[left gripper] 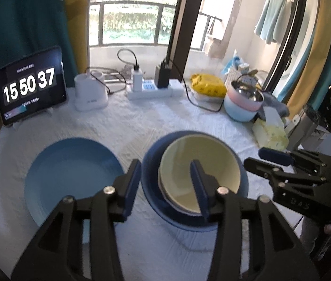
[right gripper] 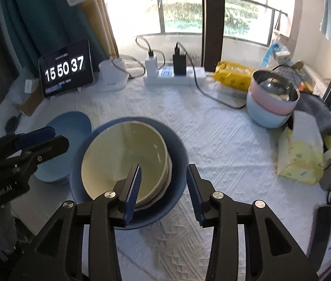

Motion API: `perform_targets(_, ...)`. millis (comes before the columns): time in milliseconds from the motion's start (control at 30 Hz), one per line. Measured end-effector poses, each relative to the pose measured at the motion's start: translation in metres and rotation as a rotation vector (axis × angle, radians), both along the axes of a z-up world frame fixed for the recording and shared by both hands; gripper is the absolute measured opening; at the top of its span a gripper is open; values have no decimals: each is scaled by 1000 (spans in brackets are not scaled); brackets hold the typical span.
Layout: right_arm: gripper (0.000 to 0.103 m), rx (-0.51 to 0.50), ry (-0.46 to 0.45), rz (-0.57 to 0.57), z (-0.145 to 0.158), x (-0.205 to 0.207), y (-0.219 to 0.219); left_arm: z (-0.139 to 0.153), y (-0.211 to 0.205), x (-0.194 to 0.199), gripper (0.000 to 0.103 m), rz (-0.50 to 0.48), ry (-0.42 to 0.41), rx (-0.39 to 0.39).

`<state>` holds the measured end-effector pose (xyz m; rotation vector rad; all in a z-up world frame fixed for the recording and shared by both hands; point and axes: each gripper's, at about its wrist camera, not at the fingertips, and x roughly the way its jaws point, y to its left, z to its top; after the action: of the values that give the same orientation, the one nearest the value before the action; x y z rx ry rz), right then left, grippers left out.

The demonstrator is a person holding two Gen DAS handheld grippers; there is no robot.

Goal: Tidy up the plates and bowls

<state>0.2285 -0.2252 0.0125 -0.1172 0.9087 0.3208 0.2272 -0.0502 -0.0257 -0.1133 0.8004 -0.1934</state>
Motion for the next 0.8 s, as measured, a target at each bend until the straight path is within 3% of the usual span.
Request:
perform_targets(300,44,9,-68,-24,37,-1,-21,33,10,13,46,-5,-3,-45)
perform_targets(433,45,-14,-88,-29,73,8,-36,55,10,25,46,-21,-10,-23)
perform_targets(533,56,-12,-91,-36,97,16,-49,64,14,36,46,-15,-7,-1)
perform_targets(667,65,16,-81,-55,104,25,-61,51,20,46,46,-4,33,-2)
perform_targets(800,68,32,-43,-60,77,30,-60,26,21,57,46,7,90,21)
